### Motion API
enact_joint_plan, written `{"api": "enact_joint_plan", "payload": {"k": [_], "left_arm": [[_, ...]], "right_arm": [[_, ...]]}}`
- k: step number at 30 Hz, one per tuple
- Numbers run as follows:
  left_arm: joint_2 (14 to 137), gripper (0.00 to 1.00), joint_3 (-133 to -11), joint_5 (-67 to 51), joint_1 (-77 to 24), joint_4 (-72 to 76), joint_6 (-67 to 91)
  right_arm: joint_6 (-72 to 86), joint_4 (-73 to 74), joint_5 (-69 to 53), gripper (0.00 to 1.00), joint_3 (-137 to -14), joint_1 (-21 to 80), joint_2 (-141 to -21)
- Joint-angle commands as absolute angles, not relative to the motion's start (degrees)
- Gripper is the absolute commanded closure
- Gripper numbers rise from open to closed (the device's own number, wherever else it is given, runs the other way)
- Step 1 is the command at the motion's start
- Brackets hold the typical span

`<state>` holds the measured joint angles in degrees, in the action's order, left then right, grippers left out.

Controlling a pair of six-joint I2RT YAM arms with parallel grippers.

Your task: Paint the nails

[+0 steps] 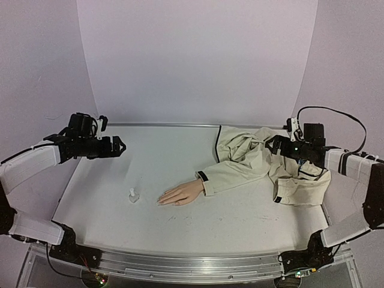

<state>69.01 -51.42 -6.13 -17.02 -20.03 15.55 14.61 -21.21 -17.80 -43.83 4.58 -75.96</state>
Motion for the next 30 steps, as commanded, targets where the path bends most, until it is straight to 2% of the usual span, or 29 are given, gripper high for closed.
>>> {"api": "enact_joint_plan", "payload": {"k": [1, 9, 17, 30], "left_arm": [[72.39, 0.02, -53.76, -10.35, -20.98, -25.50, 19.71], [76.91, 0.08, -53.51, -5.35, -30.51, -35.19, 24.48], [83.43, 0.19, -56.95, 1.81, -38.16, -43.90, 26.89], [91.40, 0.54, -62.73, 7.00, -39.56, -45.79, 27.21]], "right_arm": [[18.50, -26.02, -28.38, 0.02, -46.95, 3.08, -78.97], [22.86, -26.23, -25.44, 0.02, -47.47, 0.83, -77.71], [19.02, -25.64, -29.62, 0.02, -50.01, 0.48, -75.93], [17.76, -28.30, -36.35, 0.02, -49.57, 0.44, -72.51]]}}
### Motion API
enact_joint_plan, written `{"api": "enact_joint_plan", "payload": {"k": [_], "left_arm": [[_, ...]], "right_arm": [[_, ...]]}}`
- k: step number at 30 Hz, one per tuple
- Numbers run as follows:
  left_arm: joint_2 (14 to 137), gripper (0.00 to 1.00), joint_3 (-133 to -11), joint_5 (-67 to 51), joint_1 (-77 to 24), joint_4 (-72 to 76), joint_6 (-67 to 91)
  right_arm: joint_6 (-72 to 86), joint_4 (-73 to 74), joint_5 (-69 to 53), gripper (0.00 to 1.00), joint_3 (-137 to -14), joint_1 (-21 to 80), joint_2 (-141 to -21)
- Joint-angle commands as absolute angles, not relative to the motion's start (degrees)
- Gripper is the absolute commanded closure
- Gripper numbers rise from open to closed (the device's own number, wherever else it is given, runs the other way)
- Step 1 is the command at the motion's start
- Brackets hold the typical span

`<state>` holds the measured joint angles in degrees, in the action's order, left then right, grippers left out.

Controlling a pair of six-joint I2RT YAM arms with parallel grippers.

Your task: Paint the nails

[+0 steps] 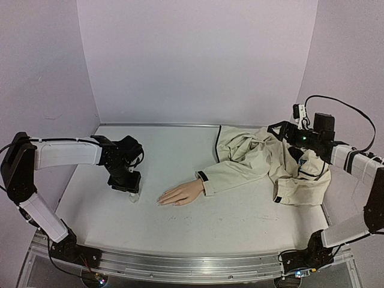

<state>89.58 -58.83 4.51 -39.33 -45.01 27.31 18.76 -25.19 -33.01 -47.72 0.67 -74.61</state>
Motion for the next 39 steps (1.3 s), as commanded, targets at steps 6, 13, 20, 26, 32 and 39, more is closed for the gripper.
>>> {"api": "enact_joint_plan", "payload": {"k": [6, 13, 20, 26, 32, 39], "left_arm": [[93.46, 0.65, -64.10, 6.85, -39.55, -46.16, 27.07], [94.48, 0.70, -64.08, 6.81, -39.64, -47.65, 27.36], [94.57, 0.69, -64.08, 6.48, -39.98, -48.41, 27.35], [95.72, 0.74, -64.38, 5.70, -40.38, -48.74, 27.38], [94.96, 0.87, -64.99, 6.56, -40.74, -49.26, 27.42], [92.43, 1.00, -68.00, 4.97, -40.78, -50.82, 26.10]], "right_arm": [[17.68, -28.29, -36.52, 0.02, -49.09, 0.44, -71.60], [17.58, -28.23, -37.09, 0.02, -48.96, 0.44, -71.54], [17.57, -28.43, -37.79, 0.02, -48.78, 0.44, -71.89], [17.63, -28.55, -38.37, 0.02, -48.45, 0.44, -71.58], [17.49, -28.46, -37.68, 0.02, -47.95, 0.44, -71.28], [16.13, -27.78, -37.01, 0.02, -47.47, 0.44, -72.92]]}}
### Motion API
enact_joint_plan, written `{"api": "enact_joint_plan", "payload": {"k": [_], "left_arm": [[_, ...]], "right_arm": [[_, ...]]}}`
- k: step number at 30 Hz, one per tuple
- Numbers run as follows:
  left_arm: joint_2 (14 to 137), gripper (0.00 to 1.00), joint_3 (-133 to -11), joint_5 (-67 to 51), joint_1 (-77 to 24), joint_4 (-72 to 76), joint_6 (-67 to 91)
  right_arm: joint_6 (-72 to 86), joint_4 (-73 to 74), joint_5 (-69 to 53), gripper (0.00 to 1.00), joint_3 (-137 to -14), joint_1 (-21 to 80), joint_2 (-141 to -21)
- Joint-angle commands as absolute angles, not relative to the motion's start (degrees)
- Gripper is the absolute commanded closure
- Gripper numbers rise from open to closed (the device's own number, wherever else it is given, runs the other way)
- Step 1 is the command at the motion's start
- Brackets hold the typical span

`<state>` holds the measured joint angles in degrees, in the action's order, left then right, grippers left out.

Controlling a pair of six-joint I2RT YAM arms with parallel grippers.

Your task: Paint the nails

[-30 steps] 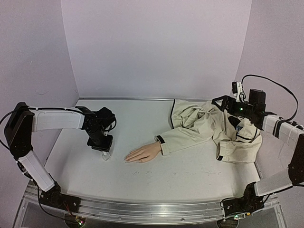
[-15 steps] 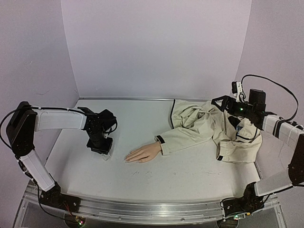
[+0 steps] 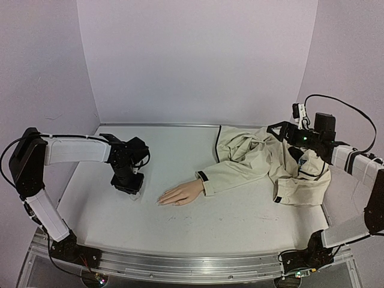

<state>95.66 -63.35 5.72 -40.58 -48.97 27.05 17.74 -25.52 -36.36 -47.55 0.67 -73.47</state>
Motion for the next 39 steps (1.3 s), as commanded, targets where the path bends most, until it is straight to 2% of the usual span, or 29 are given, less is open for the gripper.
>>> {"api": "enact_joint_plan", "payload": {"k": [1, 4, 10, 17, 23, 29, 34, 39], "left_arm": [[91.85, 1.00, -68.76, 3.64, -40.78, -50.84, 25.42], [91.30, 1.00, -72.24, -3.62, -40.78, -50.87, 22.28], [92.47, 1.00, -81.66, -21.23, -40.78, -50.71, 16.94], [92.82, 1.00, -87.09, -31.28, -40.78, -50.86, 9.03], [91.43, 1.00, -87.38, -36.48, -40.87, -50.83, 5.41], [88.97, 1.00, -85.90, -39.27, -40.95, -50.78, 4.55], [88.68, 1.00, -85.61, -39.10, -40.96, -50.71, 4.83], [89.05, 1.00, -85.63, -39.20, -40.96, -50.71, 4.83]], "right_arm": [[15.60, -27.88, -37.93, 0.02, -47.34, 0.44, -73.33], [12.60, -27.97, -39.70, 0.02, -47.64, 3.21, -74.71], [6.14, -29.44, -44.08, 0.02, -51.42, 17.99, -80.47], [5.78, -37.24, -53.28, 0.02, -56.05, 32.85, -90.17], [5.07, -40.09, -57.13, 0.11, -61.52, 40.01, -98.34], [5.02, -41.82, -61.25, 0.21, -65.71, 42.61, -104.48], [4.68, -41.93, -62.66, 0.39, -69.18, 44.50, -107.93], [4.87, -42.66, -62.54, 0.51, -70.50, 45.57, -109.37]]}}
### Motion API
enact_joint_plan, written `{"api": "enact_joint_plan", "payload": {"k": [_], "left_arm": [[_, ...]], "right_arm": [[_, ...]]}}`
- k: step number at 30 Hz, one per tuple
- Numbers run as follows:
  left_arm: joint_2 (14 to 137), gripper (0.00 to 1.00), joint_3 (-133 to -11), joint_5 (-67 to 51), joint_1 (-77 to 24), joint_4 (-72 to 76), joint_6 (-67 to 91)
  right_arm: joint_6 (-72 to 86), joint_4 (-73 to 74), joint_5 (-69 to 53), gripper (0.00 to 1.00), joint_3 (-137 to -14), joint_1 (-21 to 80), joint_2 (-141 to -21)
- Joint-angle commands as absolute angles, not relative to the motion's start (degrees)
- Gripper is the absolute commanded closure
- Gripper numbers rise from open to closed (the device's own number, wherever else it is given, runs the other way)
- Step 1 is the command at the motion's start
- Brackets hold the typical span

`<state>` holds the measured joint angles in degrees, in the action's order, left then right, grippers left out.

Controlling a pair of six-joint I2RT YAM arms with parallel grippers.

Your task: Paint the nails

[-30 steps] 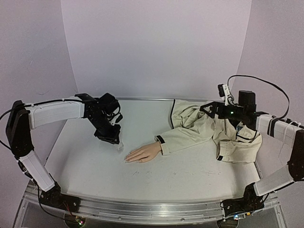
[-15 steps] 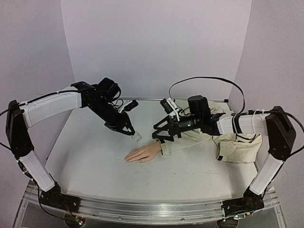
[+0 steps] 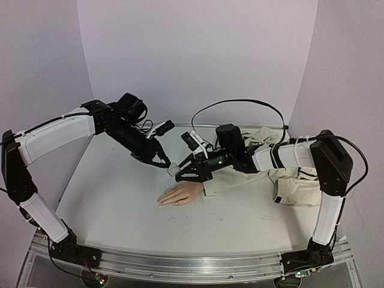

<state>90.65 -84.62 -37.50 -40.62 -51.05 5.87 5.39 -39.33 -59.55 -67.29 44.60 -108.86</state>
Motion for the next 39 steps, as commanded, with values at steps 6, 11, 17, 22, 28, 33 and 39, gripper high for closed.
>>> {"api": "enact_joint_plan", "payload": {"k": [6, 11, 17, 22, 28, 33, 39], "left_arm": [[89.14, 1.00, -85.48, -39.39, -41.00, -50.71, 4.92], [89.06, 1.00, -84.93, -39.46, -41.03, -50.71, 5.01], [89.03, 1.00, -84.68, -39.46, -41.04, -50.71, 5.10], [89.25, 1.00, -84.46, -39.51, -41.04, -50.71, 5.25], [90.91, 1.00, -85.80, -35.28, -41.04, -50.71, 9.71], [93.72, 1.00, -88.68, -24.10, -40.88, -52.08, 22.04], [96.44, 1.00, -91.99, -19.26, -40.87, -51.88, 33.13]], "right_arm": [[5.76, -44.45, -62.24, 0.57, -70.84, 46.49, -110.20], [7.29, -47.49, -61.26, 0.62, -70.32, 46.69, -109.87], [7.95, -48.38, -61.33, 0.73, -70.67, 46.70, -110.21], [8.10, -48.72, -61.01, 0.84, -70.28, 46.70, -109.83], [6.67, -48.49, -47.25, 1.00, -67.44, 46.73, -107.68], [-1.68, -44.79, -7.27, 1.00, -65.78, 50.84, -104.11], [-9.90, -51.94, 24.81, 1.00, -66.88, 56.12, -104.55]]}}
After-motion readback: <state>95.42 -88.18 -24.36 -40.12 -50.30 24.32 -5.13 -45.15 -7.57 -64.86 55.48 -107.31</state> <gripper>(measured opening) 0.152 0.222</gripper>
